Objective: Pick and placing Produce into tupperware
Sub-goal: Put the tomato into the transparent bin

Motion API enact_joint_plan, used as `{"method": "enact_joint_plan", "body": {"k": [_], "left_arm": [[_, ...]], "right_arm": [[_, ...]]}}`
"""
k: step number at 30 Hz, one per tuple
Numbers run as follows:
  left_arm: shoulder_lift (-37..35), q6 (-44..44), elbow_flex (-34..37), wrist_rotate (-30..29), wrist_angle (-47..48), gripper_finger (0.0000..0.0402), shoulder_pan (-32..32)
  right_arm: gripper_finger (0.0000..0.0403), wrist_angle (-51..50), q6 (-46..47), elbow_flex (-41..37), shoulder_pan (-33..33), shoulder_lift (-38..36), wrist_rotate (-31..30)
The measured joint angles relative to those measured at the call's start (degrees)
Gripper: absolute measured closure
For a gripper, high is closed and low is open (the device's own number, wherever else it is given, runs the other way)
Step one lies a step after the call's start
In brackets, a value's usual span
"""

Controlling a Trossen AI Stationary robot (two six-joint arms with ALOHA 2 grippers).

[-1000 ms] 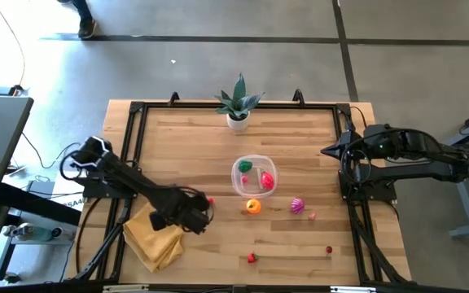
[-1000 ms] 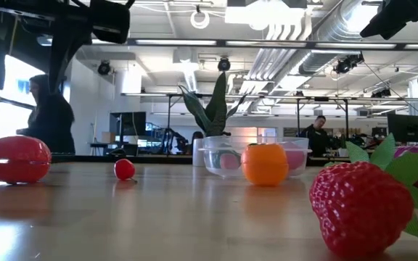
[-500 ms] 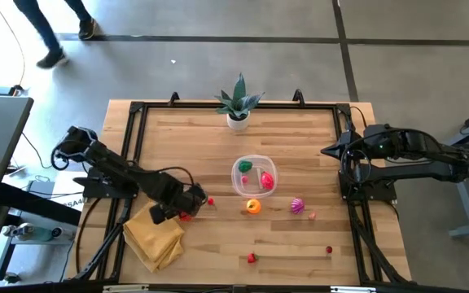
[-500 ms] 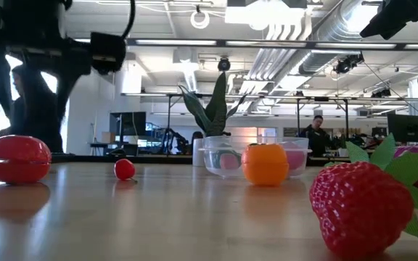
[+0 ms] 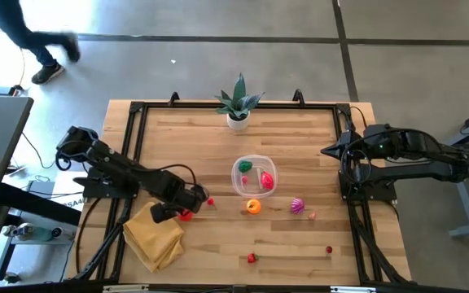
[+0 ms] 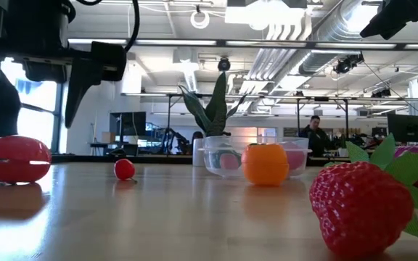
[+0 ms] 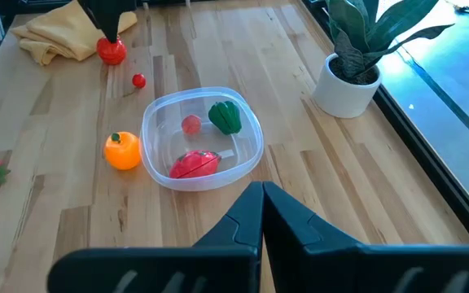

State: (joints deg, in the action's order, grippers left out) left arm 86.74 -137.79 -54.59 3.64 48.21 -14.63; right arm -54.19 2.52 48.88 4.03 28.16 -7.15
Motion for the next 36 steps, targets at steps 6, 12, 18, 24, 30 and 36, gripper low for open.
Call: {"method": "enact_joint_plan", "body": {"k": [6, 12, 18, 24, 30, 36], "left_arm": [[2.06, 0.12, 0.00, 0.46, -0.16, 0.0056, 0.00], [3.75, 0.19, 0.04, 1.71, -0.20, 0.0052, 0.00], [4.57, 1.24, 3.43, 2.35, -5.43, 0.0054, 0.00], [4.75, 1.52, 8.66, 2.44, -14.05, 0.0056, 0.02], [4.77, 1.48, 9.81, 2.83, -15.46, 0.0068, 0.02], [4.77, 2.40, 9.81, 2.49, -15.30, 0.0095, 0.00]], "right_arm": [[0.0403, 0.02, 0.00, 0.00, 0.00, -0.02, -0.01], [0.0403, 0.00, 0.01, 0.00, 0.00, -0.01, 0.00], [0.0403, 0.01, 0.01, 0.00, 0.00, -0.02, 0.01], [0.0403, 0.00, 0.00, 0.00, 0.00, -0.02, 0.00], [0.0403, 0.00, 0.01, 0.00, 0.00, -0.02, -0.01], [0.0403, 0.00, 0.00, 0.00, 0.00, -0.02, -0.01]]}}
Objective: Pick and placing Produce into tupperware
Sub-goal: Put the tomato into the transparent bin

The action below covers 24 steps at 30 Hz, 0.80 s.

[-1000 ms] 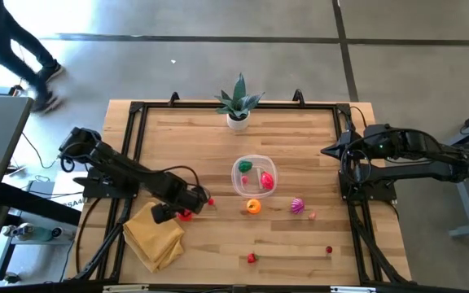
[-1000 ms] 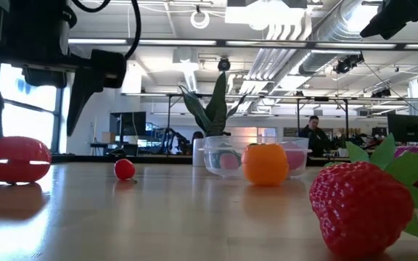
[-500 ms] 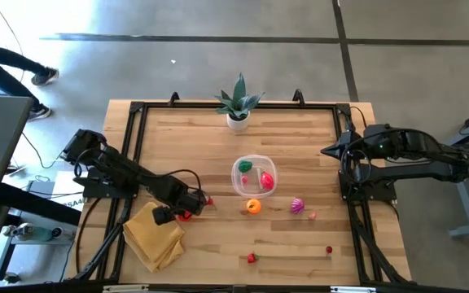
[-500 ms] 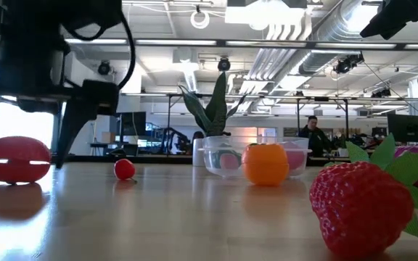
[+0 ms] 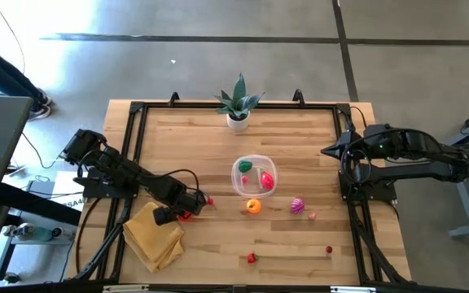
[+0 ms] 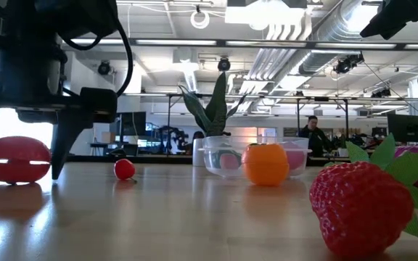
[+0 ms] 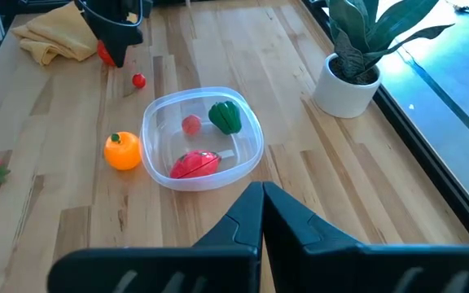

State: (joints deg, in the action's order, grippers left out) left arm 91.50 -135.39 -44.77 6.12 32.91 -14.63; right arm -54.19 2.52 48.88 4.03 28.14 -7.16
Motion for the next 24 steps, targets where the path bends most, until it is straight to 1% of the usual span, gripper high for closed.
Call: {"method": "enact_joint_plan", "body": {"k": [6, 9, 12, 19, 24], "left_arm": [[0.00, -0.05, 0.00, -0.20, 0.02, 0.0137, 0.00], [0.00, -0.26, 0.00, -0.39, 0.07, 0.0151, 0.02], [0.00, -0.35, 0.00, -0.54, 0.09, 0.0153, 0.02], [0.00, -0.19, 0.00, -0.78, 0.15, 0.0128, 0.02], [0.00, -0.46, 0.00, -0.78, 0.32, 0.0147, 0.02]], "right_arm": [[0.0403, 0.00, 0.00, 0.00, 0.00, 0.00, 0.01], [0.0403, 0.00, 0.02, 0.00, 0.00, 0.00, 0.00], [0.0403, 0.00, 0.01, 0.00, 0.00, 0.00, 0.01], [0.0403, 0.00, 0.01, 0.00, 0.00, 0.00, 0.02], [0.0403, 0.00, 0.00, 0.00, 0.00, 0.00, 0.00]]}}
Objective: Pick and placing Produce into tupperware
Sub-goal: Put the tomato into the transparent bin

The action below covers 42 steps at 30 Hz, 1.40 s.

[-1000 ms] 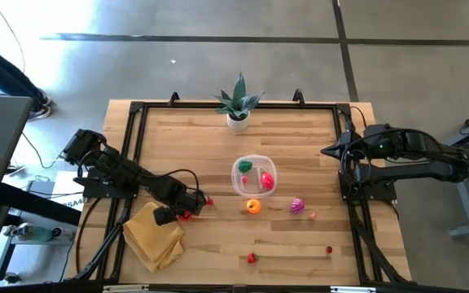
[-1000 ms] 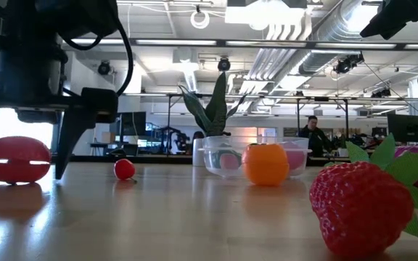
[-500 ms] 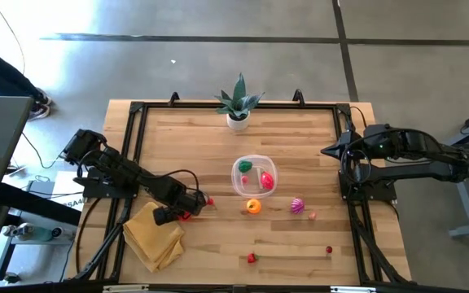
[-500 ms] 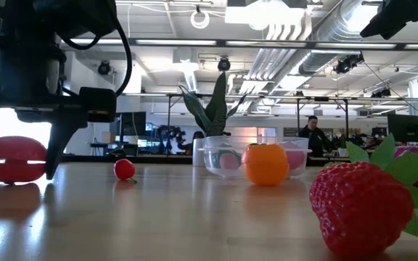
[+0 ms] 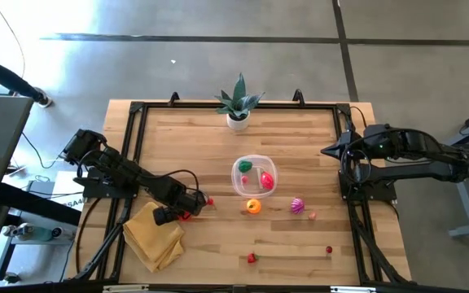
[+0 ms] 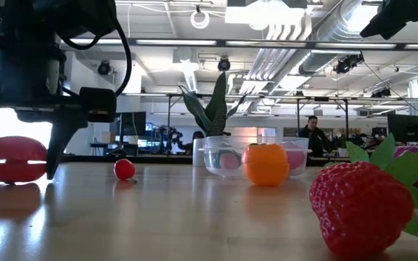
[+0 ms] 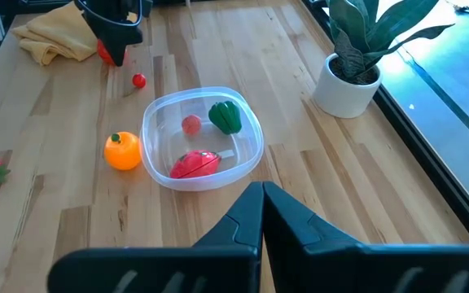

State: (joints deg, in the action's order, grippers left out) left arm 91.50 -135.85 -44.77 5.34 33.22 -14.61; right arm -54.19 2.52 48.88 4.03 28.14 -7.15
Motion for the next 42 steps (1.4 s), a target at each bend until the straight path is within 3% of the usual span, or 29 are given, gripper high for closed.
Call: {"method": "enact_joint_plan", "body": {"k": [4, 11, 19, 27, 35, 42], "left_arm": [[-0.02, -0.51, -0.02, -0.02, 0.02, 0.0156, 0.02], [-0.02, -0.42, -0.02, -0.07, 0.23, 0.0130, 0.02], [-0.02, -0.90, -0.02, -0.06, 0.36, 0.0160, 0.02], [-0.02, -0.42, -0.02, -0.09, 0.53, 0.0128, 0.02], [-0.04, -1.07, -0.02, -0.07, 0.75, 0.0160, 0.02], [-0.04, -0.98, -0.02, -0.09, 0.88, 0.0132, 0.02]], "right_arm": [[0.0403, 0.00, 0.00, 0.00, 0.00, 0.00, 0.02], [0.0403, 0.00, 0.01, 0.00, 0.00, 0.00, -0.01], [0.0403, 0.00, 0.01, 0.00, 0.00, 0.01, 0.01], [0.0403, 0.00, 0.00, 0.00, 0.00, 0.00, 0.02], [0.0403, 0.00, 0.00, 0.00, 0.00, 0.00, 0.00], [0.0403, 0.00, 0.02, 0.00, 0.00, 0.00, 0.02]]}}
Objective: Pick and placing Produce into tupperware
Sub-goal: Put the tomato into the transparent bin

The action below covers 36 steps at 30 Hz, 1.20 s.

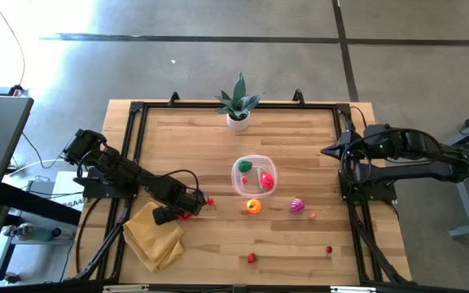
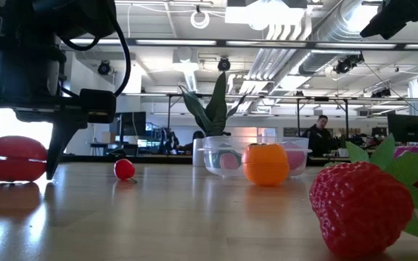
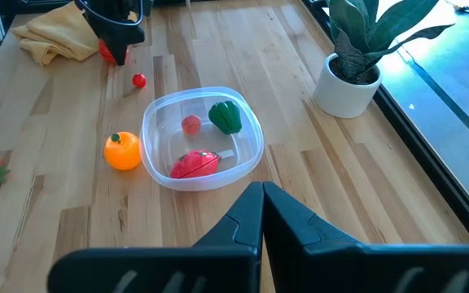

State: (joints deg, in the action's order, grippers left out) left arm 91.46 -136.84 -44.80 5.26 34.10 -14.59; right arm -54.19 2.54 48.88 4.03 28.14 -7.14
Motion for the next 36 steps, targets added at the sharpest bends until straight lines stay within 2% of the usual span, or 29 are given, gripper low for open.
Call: {"method": "enact_joint_plan", "body": {"k": [7, 15, 21, 27, 31, 36], "left_arm": [[0.00, -0.37, 0.00, -0.17, 0.16, 0.0161, 0.00], [0.00, -0.09, 0.00, -0.33, 0.16, 0.0135, 0.00], [0.00, -0.39, 0.00, -0.33, 0.18, 0.0161, 0.00], [-0.28, -0.95, -0.35, -1.06, 0.77, 0.0153, 0.00], [-1.90, -0.22, -1.92, -2.47, 3.01, 0.0143, 0.01], [-3.81, -0.06, -6.66, -5.59, 8.29, 0.0161, 0.00]], "right_arm": [[0.0403, 0.00, -0.02, 0.00, 0.00, 0.00, -0.02], [0.0403, 0.00, -0.01, 0.00, 0.00, 0.00, -0.02], [0.0403, 0.00, -0.02, 0.00, 0.00, 0.00, -0.02], [0.0403, 0.00, -0.02, 0.00, 0.00, 0.00, -0.01], [0.0403, 0.00, 0.00, 0.00, 0.00, 0.02, 0.00], [0.0403, 0.00, -0.02, 0.00, 0.00, 0.01, -0.02]]}}
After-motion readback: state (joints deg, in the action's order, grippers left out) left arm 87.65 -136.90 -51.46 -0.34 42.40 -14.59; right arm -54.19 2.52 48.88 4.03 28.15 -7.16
